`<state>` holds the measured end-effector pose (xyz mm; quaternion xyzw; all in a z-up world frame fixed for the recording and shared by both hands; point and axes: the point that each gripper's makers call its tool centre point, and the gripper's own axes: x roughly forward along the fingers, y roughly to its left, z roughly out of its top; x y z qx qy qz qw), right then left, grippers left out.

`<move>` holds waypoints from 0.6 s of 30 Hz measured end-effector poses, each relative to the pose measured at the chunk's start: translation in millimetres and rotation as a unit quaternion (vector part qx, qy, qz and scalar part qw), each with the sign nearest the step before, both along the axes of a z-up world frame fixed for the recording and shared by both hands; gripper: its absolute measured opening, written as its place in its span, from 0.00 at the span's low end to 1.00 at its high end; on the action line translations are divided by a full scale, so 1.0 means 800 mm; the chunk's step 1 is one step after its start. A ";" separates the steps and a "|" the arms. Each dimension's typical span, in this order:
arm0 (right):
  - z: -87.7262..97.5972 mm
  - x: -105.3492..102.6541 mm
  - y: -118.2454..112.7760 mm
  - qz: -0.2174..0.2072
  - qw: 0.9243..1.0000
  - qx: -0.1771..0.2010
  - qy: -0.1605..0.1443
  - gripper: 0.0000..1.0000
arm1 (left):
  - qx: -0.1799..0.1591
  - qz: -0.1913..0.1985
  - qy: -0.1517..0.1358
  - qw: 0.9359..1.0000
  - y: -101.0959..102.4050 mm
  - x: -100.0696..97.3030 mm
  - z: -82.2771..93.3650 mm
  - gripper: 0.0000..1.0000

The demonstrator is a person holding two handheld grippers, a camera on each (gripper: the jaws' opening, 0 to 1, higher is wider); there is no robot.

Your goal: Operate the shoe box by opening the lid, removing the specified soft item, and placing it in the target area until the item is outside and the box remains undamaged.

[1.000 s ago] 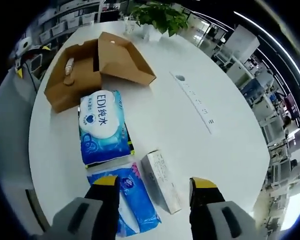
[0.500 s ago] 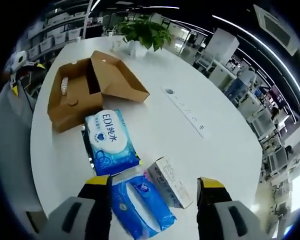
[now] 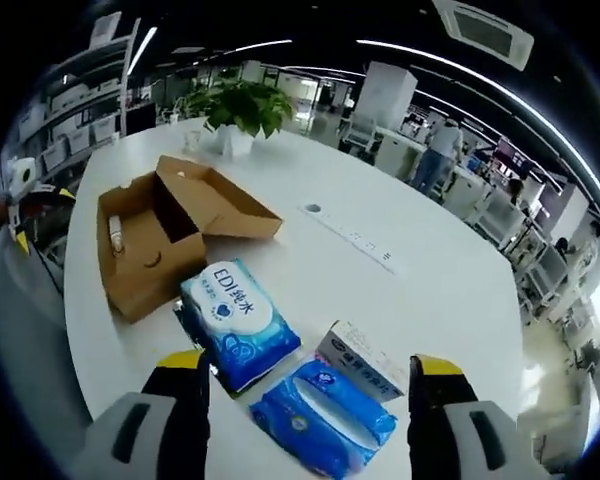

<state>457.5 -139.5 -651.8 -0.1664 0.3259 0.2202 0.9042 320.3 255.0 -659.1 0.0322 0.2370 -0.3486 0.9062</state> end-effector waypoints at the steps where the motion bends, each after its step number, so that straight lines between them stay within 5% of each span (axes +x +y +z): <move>1: 0.000 -0.002 0.000 -0.004 1.000 0.006 -0.001 0.84 | -0.005 -0.001 -0.002 1.000 -0.003 0.004 0.005 0.99; 10: 0.000 -0.024 0.000 -0.049 0.997 0.060 -0.019 0.93 | 0.012 -0.018 0.004 1.000 -0.006 0.032 0.007 0.99; 18: -0.016 -0.050 0.007 -0.048 0.998 0.033 -0.022 0.99 | 0.023 -0.024 0.007 0.999 0.003 0.052 0.014 0.99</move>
